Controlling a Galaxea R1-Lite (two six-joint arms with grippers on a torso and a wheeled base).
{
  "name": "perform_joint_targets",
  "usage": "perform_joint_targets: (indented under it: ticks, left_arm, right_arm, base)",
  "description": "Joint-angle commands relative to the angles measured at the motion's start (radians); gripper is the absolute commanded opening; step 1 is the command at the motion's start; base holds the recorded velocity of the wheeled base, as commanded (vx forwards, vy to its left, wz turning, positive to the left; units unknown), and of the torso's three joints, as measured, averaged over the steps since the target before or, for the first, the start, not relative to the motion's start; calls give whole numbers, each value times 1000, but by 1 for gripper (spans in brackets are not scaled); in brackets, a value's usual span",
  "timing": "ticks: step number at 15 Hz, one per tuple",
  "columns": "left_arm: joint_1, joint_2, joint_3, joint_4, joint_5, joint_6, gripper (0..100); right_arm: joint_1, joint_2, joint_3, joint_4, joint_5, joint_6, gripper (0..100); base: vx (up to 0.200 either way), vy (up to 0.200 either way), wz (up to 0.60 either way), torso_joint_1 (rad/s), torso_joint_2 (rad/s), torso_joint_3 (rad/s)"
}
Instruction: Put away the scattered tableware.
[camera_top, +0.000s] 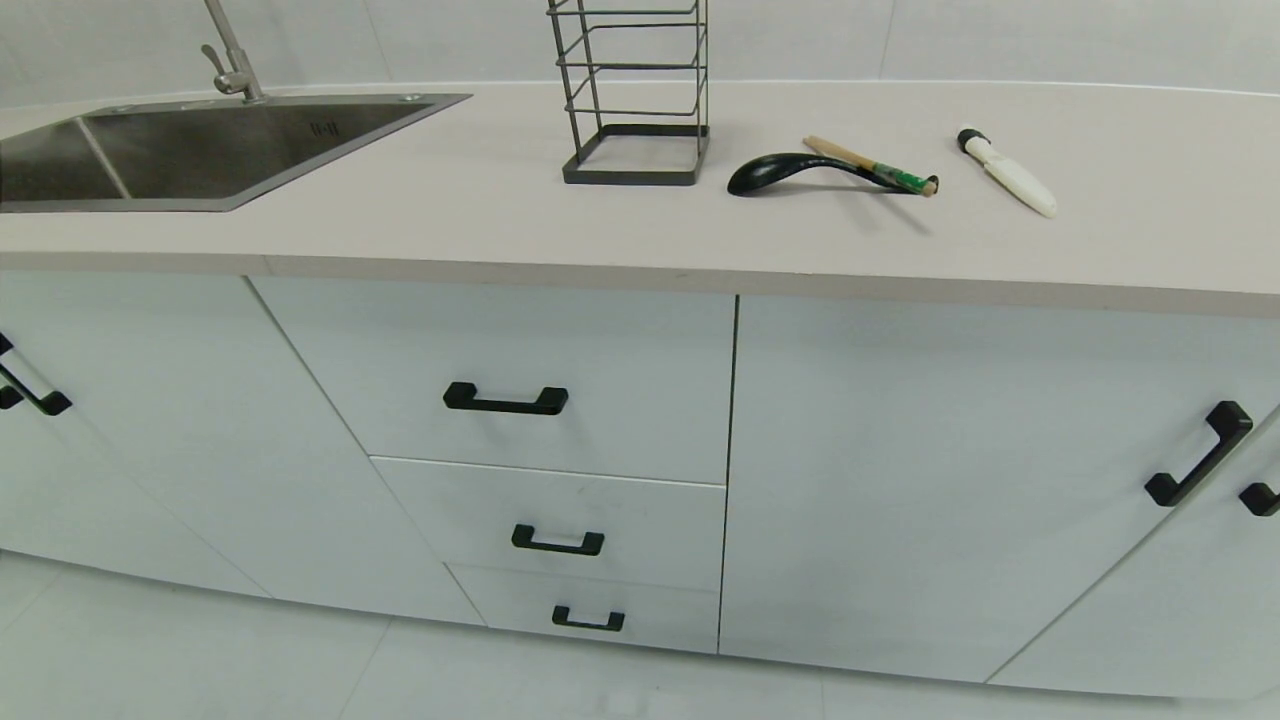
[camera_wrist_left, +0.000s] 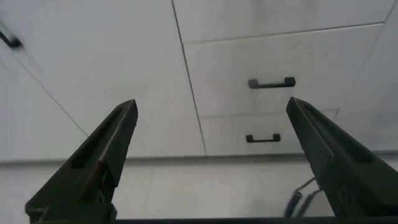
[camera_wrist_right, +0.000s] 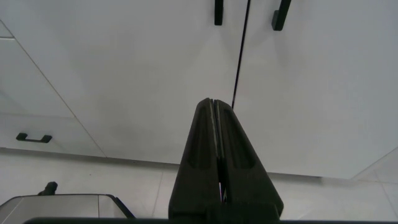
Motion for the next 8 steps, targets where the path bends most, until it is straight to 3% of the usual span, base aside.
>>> perform_joint_targets:
  ticks: [1,3,5,6,8]
  left_arm:
    - [-6,102,-171,60,-9,121,100]
    - [-23,193,-256,65,-45,281,100]
    - [-55,220,-223,126,-183,446,100]
    - [-55,214,-211,214,-203,509,100]
    - [-55,253,-233,306,-203,563,100]
  right_arm:
    - [0,1,0,0,0,0,0]
    - [0,1,0,0,0,0,0]
    - [0,1,0,0,0,0,0]
    - [0,1,0,0,0,0,0]
    - [0,1,0,0,0,0,0]
  base:
    - [0,0,0,0,0,0]
    - [0,0,0,0,0,0]
    - [0,0,0,0,0,0]
    - [0,0,0,0,0,0]
    - [0,0,0,0,0,0]
